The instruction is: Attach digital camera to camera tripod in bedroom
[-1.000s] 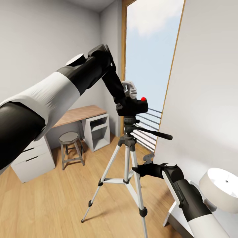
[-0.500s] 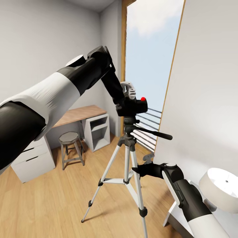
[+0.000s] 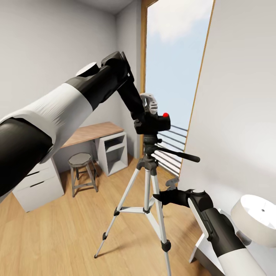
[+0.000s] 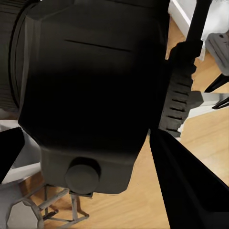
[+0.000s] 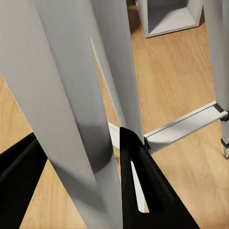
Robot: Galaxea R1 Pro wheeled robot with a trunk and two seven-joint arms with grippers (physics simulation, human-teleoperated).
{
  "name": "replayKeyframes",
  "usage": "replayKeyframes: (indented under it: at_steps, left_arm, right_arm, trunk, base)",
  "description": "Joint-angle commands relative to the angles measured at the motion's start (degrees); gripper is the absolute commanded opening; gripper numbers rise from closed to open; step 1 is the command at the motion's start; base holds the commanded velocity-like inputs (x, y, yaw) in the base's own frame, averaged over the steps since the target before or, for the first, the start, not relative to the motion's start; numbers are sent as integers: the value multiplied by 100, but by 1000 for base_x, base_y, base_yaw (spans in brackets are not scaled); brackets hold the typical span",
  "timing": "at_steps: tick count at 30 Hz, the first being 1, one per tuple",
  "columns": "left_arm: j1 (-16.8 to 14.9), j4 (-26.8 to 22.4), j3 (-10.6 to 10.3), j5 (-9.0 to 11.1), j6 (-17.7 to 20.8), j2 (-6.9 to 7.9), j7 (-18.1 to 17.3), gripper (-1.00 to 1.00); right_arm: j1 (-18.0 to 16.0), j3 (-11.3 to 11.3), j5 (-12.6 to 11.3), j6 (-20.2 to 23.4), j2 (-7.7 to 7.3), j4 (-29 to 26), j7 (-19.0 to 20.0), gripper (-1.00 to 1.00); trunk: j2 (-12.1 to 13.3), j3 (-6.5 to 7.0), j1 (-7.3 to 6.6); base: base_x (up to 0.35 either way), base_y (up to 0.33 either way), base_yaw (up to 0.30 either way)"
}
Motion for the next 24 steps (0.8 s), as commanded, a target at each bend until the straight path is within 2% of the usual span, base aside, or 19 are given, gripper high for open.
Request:
replayKeyframes:
  at_steps: [1, 2, 7, 14, 24]
  left_arm:
    - [-7, -4, 33, -76, 60, -1, -44, -100]
    - [-7, -4, 64, -82, 60, -1, -44, -100]
    - [-2, -102, -62, 30, 85, -1, -79, -100]
    - [-1, -311, -97, 43, 125, 1, -111, -100]
    - [-1, -347, -158, 13, 136, 1, -93, -100]
  right_arm:
    - [-1, 7, 25, 58, -5, -2, 10, -100]
    - [-1, 7, 25, 58, -5, -2, 10, -100]
    - [-1, 2, 17, 62, -4, -5, -6, -100]
    - [-1, 3, 3, 61, -8, -4, -10, -100]
    - [-1, 8, -5, 51, -8, -2, -19, -100]
  trunk:
    - [-5, -9, 1]
    - [-5, -9, 1]
    - [-5, -9, 1]
    - [-5, -9, 1]
    - [-5, -9, 1]
  base:
    - [0, 0, 0]
    - [0, 0, 0]
    - [0, 0, 0]
    - [0, 0, 0]
    - [0, 0, 0]
